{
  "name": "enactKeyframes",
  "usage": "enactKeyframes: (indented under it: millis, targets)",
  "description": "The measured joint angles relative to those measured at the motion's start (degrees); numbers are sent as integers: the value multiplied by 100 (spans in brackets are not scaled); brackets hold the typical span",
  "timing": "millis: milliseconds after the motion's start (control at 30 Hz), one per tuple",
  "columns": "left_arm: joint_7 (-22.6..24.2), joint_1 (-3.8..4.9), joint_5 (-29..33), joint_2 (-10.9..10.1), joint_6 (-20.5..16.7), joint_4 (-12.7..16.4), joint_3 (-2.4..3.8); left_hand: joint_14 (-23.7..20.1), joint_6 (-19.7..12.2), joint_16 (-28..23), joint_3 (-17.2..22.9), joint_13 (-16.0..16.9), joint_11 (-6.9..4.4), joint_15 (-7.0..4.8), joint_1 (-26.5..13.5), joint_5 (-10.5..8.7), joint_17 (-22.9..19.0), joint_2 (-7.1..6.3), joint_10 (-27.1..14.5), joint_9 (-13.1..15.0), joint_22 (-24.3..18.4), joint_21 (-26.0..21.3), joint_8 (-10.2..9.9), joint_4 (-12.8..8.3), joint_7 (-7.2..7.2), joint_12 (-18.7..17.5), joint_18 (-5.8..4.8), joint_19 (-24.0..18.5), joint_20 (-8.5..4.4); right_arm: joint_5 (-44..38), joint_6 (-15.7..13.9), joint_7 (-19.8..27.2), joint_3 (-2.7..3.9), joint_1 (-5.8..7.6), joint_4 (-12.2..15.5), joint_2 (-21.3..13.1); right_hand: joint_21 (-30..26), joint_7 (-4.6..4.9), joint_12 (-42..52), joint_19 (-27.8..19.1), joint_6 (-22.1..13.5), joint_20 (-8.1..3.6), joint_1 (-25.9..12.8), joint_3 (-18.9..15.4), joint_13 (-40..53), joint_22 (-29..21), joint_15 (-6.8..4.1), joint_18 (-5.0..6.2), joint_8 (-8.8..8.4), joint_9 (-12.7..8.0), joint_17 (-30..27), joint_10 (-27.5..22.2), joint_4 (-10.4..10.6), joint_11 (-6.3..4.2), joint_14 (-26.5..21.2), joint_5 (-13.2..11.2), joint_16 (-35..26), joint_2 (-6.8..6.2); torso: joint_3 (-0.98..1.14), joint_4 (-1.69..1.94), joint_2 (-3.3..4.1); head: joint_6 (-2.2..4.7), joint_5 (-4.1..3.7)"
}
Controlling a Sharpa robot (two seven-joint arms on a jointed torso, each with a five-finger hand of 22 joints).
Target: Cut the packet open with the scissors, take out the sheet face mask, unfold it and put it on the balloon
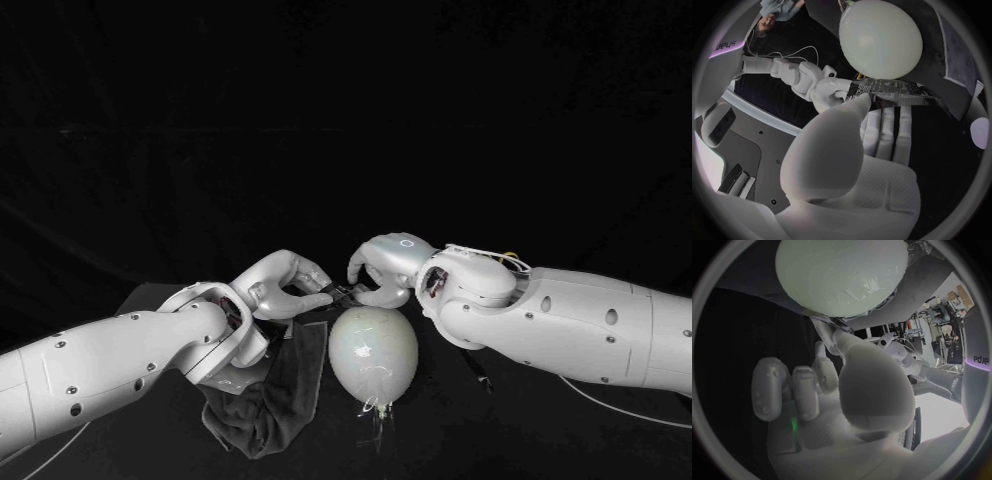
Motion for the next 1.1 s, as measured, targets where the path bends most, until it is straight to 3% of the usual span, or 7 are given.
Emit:
enactKeyframes:
  millis: [133,300,467,600,767,933,1100]
  targets:
    - [10,0,22,5,-1,16,0,0,-4,0,8,-1,-21,0,-9,0,0,11,21,0,0,0,0,-8,14,0,0,0,0,-9,20,-20,-11,-26,-113,74,36,-57,19,0,144,0,82,-26,-1,1,0,0,71,20,1,2,-7,-2,0,0,-6,77,0,0,-2,-2,-1]
    - [25,0,43,5,0,52,2,0,4,0,7,4,-21,0,-6,-4,0,14,21,0,7,22,0,-8,22,0,0,0,0,-29,22,-53,-20,-62,-196,146,199,-179,139,2,468,-2,227,-32,-3,1,-69,0,311,120,1,86,-1,-125,-18,0,14,192,0,3,-2,-1,-3]
    - [42,0,61,-16,0,88,2,0,4,0,23,5,-21,0,-6,-6,0,14,21,0,7,22,-1,-24,22,0,0,0,0,-59,8,-75,-25,-84,-206,154,415,-375,349,11,726,-137,336,11,-5,0,-199,0,590,245,5,208,-45,-290,-8,0,37,301,-2,6,-2,2,-3]
    - [54,2,75,-35,0,92,2,0,4,0,22,4,-20,0,-6,-17,0,14,20,0,14,22,-2,-24,22,-9,0,-18,18,-81,-40,-76,-25,-88,-168,113,592,-451,593,7,801,-207,446,143,-4,-1,-273,-47,712,289,5,290,-56,-371,4,-3,72,417,-2,5,-2,5,5]
    - [66,4,91,-48,0,88,5,0,3,0,22,0,-19,0,-6,-1,0,14,20,0,14,22,-2,-24,22,-29,0,-20,21,-106,-168,-44,-28,-96,-63,21,787,-504,943,12,848,-302,468,385,-2,-4,-362,-84,892,336,5,298,-90,-461,-8,-40,84,607,0,0,-2,9,14]
    - [77,6,110,-51,0,66,7,0,3,0,22,0,-18,0,-6,0,0,14,18,0,14,22,-7,-24,22,-9,0,-20,21,-126,-298,3,-30,-100,29,-74,759,-548,886,20,791,-310,483,534,0,-3,-373,-85,893,336,5,298,-106,-462,2,-69,84,681,2,-6,-4,13,18]
    - [82,8,126,-53,0,40,8,0,2,0,21,2,-17,0,-6,0,0,13,18,1,13,21,-8,-24,21,-9,0,-20,21,-128,-347,51,-30,-101,102,-146,519,-464,332,20,546,-311,398,723,1,-1,-373,-85,1023,436,1,296,-88,-460,1,-44,41,766,4,-8,-4,14,21]
